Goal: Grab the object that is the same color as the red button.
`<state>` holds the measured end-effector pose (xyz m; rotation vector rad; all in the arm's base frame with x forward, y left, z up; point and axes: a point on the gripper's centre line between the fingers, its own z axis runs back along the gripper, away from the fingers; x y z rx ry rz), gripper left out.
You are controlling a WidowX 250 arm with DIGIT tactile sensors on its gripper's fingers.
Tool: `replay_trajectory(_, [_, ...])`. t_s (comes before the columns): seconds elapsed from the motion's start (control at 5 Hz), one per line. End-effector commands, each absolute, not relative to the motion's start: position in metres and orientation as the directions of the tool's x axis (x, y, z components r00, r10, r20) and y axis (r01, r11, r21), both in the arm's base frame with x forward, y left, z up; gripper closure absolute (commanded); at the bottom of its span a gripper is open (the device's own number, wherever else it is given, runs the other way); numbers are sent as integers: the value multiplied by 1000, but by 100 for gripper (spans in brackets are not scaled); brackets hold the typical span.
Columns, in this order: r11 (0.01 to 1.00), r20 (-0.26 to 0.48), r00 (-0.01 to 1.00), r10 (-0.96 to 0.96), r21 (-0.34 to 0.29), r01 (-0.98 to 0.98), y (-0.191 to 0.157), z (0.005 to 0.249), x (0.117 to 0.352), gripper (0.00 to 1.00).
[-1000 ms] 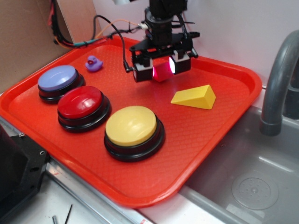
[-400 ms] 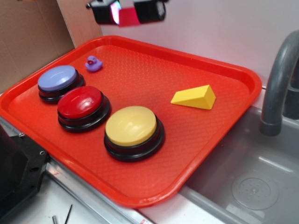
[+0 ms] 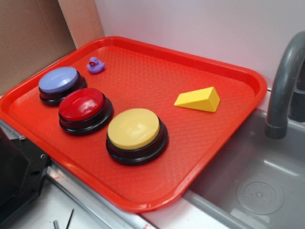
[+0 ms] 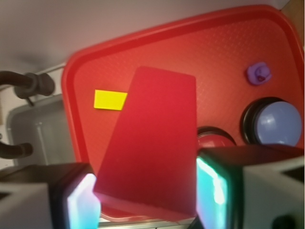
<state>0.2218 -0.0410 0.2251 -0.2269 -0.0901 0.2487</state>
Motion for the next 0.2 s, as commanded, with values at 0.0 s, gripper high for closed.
replay_trajectory(0.0, [903, 55, 915, 401, -192, -384, -11, 221, 240, 100])
